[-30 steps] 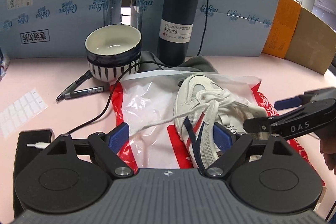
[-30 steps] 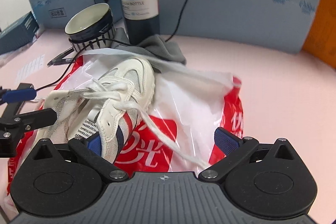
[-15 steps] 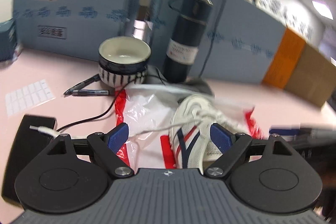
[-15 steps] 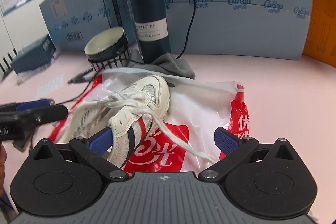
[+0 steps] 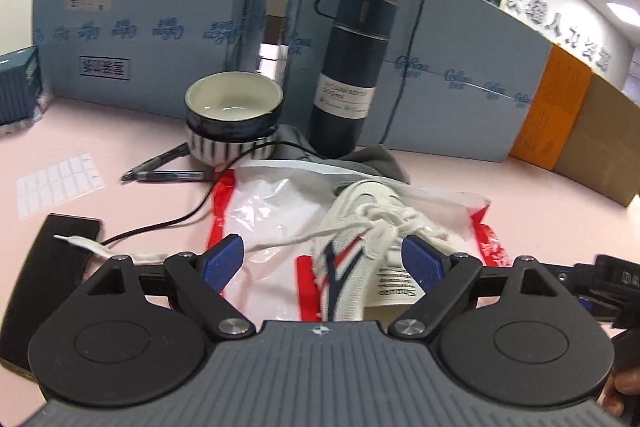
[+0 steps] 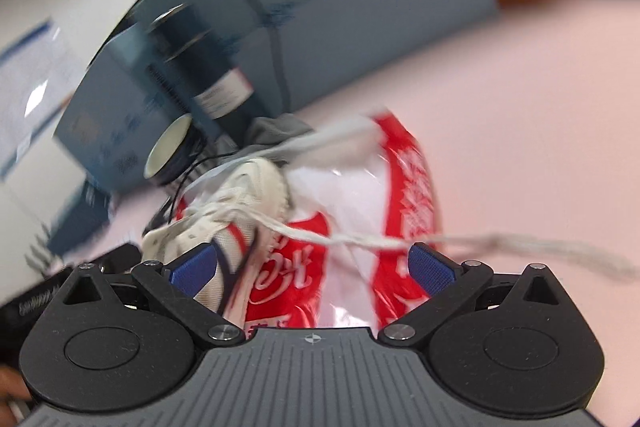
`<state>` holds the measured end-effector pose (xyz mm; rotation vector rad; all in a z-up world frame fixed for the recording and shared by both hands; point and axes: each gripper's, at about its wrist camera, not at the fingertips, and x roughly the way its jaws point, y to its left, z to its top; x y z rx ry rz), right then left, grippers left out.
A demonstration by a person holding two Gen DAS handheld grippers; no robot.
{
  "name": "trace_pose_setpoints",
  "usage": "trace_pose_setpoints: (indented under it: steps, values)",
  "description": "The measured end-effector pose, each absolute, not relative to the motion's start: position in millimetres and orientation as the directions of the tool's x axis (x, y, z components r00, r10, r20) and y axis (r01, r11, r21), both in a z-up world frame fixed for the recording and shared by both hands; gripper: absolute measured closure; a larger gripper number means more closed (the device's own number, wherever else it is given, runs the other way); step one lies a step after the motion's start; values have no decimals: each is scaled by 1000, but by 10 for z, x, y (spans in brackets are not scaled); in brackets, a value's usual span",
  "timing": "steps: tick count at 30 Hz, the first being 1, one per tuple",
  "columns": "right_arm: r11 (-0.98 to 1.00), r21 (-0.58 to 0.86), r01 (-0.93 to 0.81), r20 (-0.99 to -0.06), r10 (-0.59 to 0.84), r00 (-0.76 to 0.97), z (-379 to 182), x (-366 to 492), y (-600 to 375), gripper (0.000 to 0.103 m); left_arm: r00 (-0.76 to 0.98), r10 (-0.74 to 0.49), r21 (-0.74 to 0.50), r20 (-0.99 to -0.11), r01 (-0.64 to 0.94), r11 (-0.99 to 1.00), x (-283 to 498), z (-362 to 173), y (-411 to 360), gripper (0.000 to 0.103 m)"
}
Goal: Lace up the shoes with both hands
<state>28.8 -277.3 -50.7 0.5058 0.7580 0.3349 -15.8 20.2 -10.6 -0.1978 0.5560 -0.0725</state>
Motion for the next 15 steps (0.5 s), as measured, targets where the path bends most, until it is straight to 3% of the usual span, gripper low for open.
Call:
trace_pose_setpoints:
  steps: [8, 13, 15]
  values:
    - [711, 691, 130, -542, 391, 744, -757, 314, -3147, 0, 848, -128, -223, -514, 12, 975, -146, -116, 255, 17]
    - [616, 766, 182, -491, 378, 785, -870, 385, -3278, 2, 852, -120, -217, -509, 8, 976, -132, -104, 308, 17]
    - [599, 777, 192, -480, 368, 796, -893, 413, -3314, 7, 851, -118, -216, -511, 6, 976, -126, -106, 329, 17]
